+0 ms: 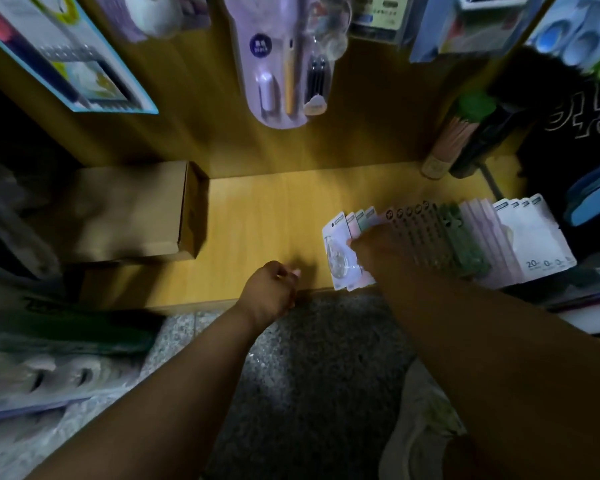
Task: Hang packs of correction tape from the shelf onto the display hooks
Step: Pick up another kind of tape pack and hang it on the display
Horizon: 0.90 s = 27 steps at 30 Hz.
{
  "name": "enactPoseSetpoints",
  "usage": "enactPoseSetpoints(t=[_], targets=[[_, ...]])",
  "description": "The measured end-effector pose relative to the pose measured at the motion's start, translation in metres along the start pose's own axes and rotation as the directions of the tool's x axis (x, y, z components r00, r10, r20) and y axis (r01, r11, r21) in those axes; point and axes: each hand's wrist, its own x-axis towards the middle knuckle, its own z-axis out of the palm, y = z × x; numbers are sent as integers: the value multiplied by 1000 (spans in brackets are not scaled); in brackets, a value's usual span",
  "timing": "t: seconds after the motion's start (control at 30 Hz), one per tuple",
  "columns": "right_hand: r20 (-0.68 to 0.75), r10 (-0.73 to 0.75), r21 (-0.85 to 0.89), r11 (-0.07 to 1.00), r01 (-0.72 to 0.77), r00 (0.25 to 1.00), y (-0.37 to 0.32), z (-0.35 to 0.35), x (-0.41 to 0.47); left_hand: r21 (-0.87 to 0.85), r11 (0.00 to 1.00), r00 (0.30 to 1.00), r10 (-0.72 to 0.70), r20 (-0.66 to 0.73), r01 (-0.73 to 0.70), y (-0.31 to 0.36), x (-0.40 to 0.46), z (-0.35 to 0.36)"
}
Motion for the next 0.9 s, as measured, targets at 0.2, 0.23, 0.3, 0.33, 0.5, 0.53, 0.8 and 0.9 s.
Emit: enactPoseSetpoints(t=[0.2, 0.23, 0.3, 0.33, 0.5, 0.53, 0.8, 0.9], targets=[[-38, 73, 118, 991, -68, 997, -7, 8, 7, -11, 1000, 1000, -29, 1, 29, -7, 11, 2], [-28, 72, 150, 986, -67, 997, -7, 8, 7, -13, 999, 999, -31, -9, 31, -9, 13, 2], [20, 67, 252, 965, -70, 998, -8, 6, 7, 1, 1000, 998, -18, -61, 18, -13, 21, 2], [87, 52, 353, 932, -79, 995, -10, 3, 4, -12, 1000, 996, -13, -90, 12, -13, 24, 2], [399, -142, 486, 870, -78, 906, -17, -11, -8, -501, 861, 993, -114, -10, 93, -7, 21, 14], [393, -167, 498, 866, -57, 904, -19, -10, -12, -590, 803, 996, -88, 16, 80, -7, 19, 17], [-108, 29, 359, 933, 12, 994, 8, -17, -3, -715, 691, 994, -80, 74, 109, -14, 20, 14], [-118, 56, 306, 952, -17, 991, 13, -14, -1, -718, 685, 992, -87, 90, 125, -19, 24, 13]])
